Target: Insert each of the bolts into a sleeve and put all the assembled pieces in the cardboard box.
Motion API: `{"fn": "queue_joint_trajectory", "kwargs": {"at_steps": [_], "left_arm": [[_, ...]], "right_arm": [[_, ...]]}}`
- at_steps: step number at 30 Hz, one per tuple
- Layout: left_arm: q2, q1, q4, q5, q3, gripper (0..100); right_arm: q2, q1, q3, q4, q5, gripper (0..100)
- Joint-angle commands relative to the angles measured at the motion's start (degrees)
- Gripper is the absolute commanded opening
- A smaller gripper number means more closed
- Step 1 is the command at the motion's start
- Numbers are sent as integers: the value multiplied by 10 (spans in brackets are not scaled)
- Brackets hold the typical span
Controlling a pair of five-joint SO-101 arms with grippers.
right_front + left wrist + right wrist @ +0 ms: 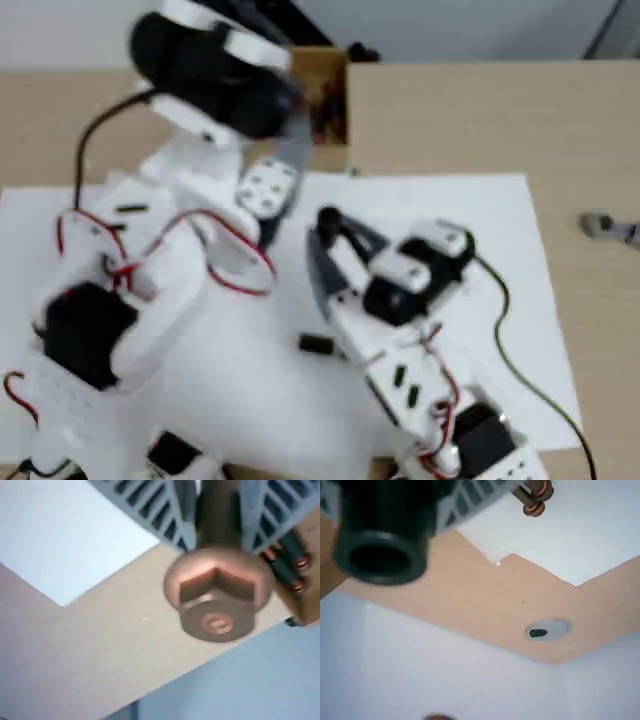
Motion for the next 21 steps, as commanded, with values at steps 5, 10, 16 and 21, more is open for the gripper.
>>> {"fn": "queue_joint_trajectory", "kwargs": {"at_steps": [5, 10, 16, 21], "left_arm": [[-50, 6, -42, 85, -29, 6], [-53, 1, -25, 94, -46, 6], [-52, 2, -17, 142, -44, 6], [-51, 3, -9, 167, -43, 6]], "right_arm": [[46, -2, -47, -75, -5, 2], [47, -2, -44, -82, -4, 3], [44, -2, -18, -88, -4, 3], [42, -2, -17, -88, -4, 3]]}}
